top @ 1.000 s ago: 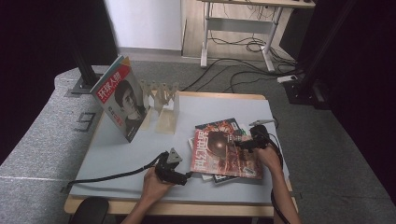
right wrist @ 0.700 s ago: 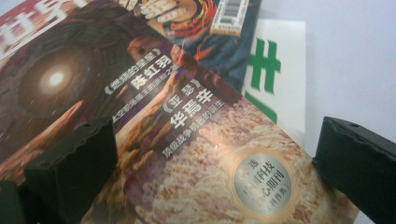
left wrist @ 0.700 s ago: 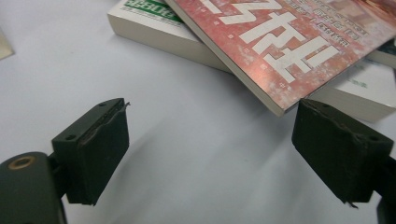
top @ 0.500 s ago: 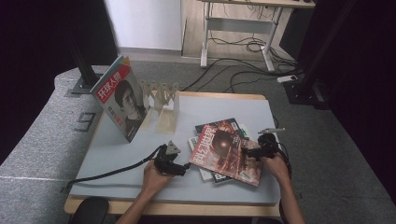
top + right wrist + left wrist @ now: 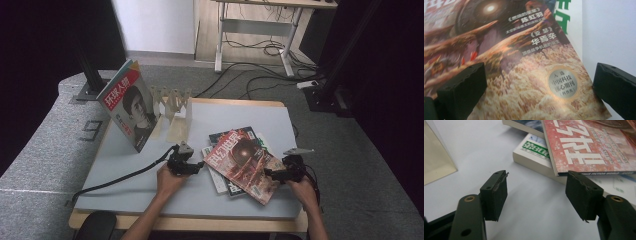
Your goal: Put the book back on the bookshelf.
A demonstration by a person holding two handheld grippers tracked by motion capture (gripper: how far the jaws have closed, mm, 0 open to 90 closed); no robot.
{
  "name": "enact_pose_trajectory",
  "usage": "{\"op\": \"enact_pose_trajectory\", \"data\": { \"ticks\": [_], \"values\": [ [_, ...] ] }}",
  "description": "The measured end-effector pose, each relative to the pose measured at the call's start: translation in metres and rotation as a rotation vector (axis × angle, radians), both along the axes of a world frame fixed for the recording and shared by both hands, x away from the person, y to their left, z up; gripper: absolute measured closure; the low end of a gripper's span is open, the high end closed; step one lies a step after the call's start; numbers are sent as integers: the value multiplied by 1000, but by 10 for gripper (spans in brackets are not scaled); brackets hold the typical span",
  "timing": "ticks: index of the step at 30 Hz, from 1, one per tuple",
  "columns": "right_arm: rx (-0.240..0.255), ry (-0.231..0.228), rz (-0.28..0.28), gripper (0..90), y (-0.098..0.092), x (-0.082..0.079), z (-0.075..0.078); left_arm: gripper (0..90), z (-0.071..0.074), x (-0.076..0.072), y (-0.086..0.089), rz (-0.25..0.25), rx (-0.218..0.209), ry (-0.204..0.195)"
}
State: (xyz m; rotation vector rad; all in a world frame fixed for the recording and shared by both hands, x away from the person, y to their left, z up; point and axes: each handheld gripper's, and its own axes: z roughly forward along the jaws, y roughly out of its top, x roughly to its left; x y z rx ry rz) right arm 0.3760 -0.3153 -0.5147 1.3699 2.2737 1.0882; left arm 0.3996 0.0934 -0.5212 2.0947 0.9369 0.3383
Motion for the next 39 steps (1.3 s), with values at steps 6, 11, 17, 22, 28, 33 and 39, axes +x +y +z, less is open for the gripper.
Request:
{"op": "enact_pose_trajectory", "data": {
  "ticks": [6, 11, 17, 22, 28, 33, 39],
  "values": [
    [-24, -7, 15, 0, 1, -15, 2, 358, 2, 16, 0, 41, -40, 13],
    [-38, -9, 23, 0, 3, -23, 3, 362, 4, 24, 1, 65, -82, 33],
    [-32, -9, 46, 0, 4, -35, 2, 330, 2, 21, -2, 37, -41, 35],
    [-33, -17, 51, 0, 9, -45, 1, 315, 1, 19, -7, 17, -45, 41],
    [-41, -25, 55, 0, 12, -55, 1, 310, 5, 21, -12, 4, -39, 34],
    [-42, -25, 51, 0, 14, -60, 1, 301, 7, 26, -17, 13, -2, 33],
    [-44, -26, 56, 0, 16, -67, 1, 299, 5, 36, -21, 36, -31, 48]
  ]
}}
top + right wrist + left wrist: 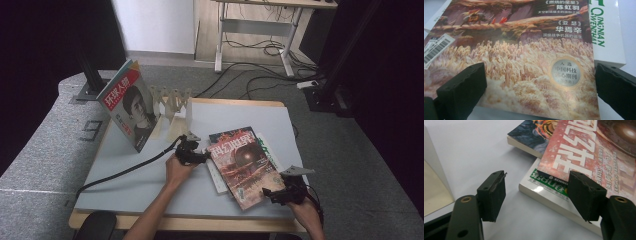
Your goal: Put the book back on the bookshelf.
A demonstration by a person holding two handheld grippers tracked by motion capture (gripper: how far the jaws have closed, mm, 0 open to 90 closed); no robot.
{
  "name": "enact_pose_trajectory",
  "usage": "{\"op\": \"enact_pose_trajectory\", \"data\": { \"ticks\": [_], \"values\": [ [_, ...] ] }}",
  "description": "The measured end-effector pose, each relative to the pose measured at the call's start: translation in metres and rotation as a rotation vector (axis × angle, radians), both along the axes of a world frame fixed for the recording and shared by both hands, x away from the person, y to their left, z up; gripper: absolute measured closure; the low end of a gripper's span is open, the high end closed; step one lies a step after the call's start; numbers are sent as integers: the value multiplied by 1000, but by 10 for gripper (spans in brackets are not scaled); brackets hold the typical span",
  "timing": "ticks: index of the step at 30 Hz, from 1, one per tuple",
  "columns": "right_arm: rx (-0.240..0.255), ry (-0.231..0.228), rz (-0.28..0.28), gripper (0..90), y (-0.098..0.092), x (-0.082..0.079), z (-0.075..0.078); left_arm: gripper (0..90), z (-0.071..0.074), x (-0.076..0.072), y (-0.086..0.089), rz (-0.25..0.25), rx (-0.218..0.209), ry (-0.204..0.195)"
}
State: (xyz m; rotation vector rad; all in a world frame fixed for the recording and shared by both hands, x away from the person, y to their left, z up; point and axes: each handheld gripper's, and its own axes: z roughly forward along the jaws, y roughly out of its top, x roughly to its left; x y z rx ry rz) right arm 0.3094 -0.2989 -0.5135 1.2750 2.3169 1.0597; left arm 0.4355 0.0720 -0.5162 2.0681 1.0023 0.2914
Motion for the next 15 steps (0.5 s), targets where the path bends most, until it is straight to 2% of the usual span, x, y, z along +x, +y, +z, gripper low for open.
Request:
{"op": "enact_pose_trajectory", "data": {
  "ticks": [4, 9, 11, 15],
  "values": [
    [-5, -6, 1, 0, 2, -5, 0, 294, -2, 8, -1, 18, -29, 13],
    [-15, -10, 8, 0, 5, -11, 1, 304, 1, 14, -9, 22, 12, -11],
    [-20, -8, 16, 0, 6, -13, 2, 306, 0, 20, -12, 31, 2, -6],
    [-26, -4, 34, 0, 10, -18, 2, 310, 1, 24, -14, 39, 10, -15]
  ]
}}
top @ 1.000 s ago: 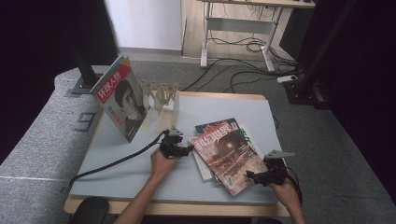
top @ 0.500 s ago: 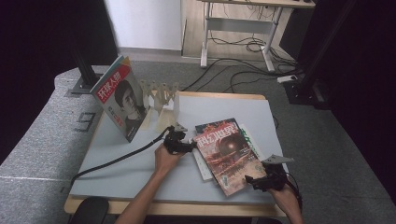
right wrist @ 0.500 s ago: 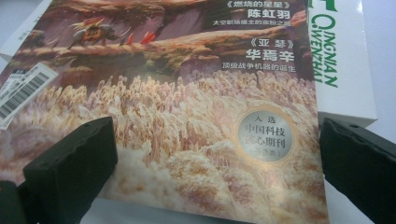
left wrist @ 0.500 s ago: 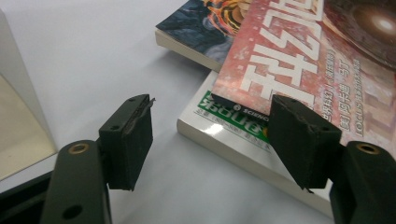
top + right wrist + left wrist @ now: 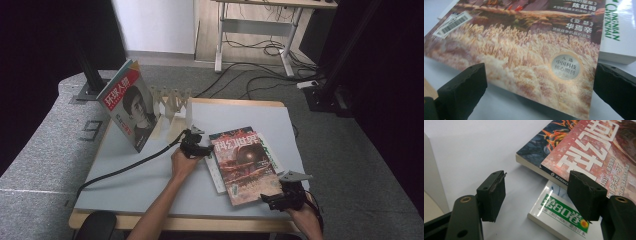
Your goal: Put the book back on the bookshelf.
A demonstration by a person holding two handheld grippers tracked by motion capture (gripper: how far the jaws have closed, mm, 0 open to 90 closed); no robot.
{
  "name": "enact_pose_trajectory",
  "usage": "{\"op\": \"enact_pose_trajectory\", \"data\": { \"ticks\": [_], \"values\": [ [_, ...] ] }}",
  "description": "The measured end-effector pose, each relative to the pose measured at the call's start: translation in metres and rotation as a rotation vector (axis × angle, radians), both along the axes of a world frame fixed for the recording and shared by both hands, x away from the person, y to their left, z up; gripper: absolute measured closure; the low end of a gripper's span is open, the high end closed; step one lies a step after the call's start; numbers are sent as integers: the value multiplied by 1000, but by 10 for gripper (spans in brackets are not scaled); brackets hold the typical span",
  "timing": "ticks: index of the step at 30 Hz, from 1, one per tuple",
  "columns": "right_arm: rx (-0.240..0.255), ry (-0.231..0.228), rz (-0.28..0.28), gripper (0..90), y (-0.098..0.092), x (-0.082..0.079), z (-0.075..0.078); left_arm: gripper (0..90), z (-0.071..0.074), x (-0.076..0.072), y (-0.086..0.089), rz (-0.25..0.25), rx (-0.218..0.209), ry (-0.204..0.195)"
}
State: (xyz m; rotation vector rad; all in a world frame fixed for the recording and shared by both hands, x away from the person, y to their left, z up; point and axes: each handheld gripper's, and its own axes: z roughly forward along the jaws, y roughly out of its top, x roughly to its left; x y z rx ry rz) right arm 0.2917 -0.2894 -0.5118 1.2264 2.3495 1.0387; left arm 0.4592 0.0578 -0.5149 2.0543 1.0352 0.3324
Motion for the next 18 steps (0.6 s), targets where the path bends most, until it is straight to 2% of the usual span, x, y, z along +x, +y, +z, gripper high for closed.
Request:
{"op": "enact_pose_trajectory", "data": {
  "ticks": [5, 10, 15, 18],
  "values": [
    [23, 10, 23, 0, 6, -5, -1, 307, 1, -7, -1, -41, 8, 10],
    [13, 5, 22, 1, 9, -8, -1, 303, 1, -25, -4, -91, 55, 4],
    [37, 14, 32, 20, 9, -10, -1, 303, 1, -32, -5, -98, 73, -15],
    [56, 27, 35, 24, 9, -12, -1, 313, 1, -30, -7, -91, 63, -15]
  ]
}}
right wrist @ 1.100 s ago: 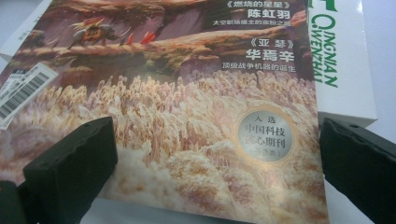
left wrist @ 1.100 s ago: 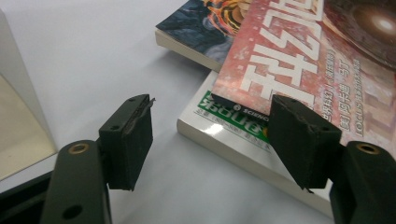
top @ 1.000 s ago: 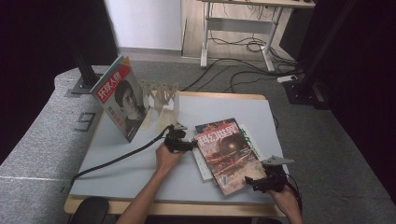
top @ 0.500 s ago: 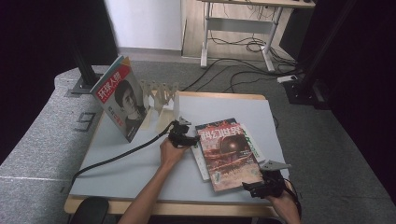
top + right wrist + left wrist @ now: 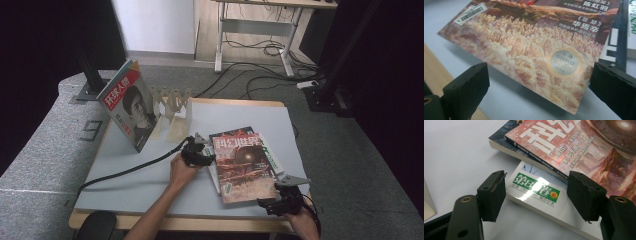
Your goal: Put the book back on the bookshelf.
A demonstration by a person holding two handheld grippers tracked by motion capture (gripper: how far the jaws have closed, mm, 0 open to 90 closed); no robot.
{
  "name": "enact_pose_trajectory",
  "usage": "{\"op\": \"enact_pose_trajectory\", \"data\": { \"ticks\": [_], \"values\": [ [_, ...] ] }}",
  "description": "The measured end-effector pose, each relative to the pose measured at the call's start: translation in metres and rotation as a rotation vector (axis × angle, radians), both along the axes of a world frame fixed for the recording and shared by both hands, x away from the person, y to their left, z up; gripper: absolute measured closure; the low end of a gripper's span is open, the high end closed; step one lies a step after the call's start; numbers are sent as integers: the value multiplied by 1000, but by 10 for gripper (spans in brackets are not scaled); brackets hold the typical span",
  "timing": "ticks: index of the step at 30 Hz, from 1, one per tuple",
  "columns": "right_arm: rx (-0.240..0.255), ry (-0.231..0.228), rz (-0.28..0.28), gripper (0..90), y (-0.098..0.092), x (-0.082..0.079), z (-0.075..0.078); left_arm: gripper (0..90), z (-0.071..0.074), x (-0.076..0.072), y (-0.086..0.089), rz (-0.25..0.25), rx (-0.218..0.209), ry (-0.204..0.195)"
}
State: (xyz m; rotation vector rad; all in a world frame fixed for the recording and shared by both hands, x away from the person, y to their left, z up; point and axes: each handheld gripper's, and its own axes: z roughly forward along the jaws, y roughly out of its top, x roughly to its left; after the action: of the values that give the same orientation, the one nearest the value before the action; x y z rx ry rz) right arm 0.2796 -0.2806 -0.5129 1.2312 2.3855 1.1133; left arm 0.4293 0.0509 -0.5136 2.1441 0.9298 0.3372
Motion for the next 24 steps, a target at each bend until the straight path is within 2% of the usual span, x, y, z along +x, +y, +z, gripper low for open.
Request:
{"op": "enact_pose_trajectory", "data": {
  "ticks": [3, 6, 11, 17, 18, 19, 20, 22, 24],
  "values": [
    [8, 12, 20, 25, 1, -3, 0, 321, 1, 4, -3, 8, -5, 4],
    [16, 26, 38, 25, 4, -7, -1, 327, -1, 9, -4, 21, -41, 19],
    [15, 38, 62, 24, 10, -10, -2, 315, -2, 14, -3, 25, -53, 32],
    [14, 53, 106, 23, 19, -11, -4, 288, -1, 13, -1, 10, -24, 35],
    [32, 52, 115, 46, 15, -10, -2, 287, 1, 10, 0, 1, -5, 28],
    [32, 52, 115, 46, 15, -10, -2, 281, 1, 10, 0, 1, -5, 28],
    [51, 63, 114, 60, 12, -9, -1, 281, 2, 8, 1, -5, 7, 25],
    [84, 55, 100, 93, 3, -8, 3, 266, 4, 3, 2, -21, 22, 12],
    [72, 45, 78, 97, 0, -6, 6, 252, 8, -7, 2, -53, 32, -5]
  ]
}}
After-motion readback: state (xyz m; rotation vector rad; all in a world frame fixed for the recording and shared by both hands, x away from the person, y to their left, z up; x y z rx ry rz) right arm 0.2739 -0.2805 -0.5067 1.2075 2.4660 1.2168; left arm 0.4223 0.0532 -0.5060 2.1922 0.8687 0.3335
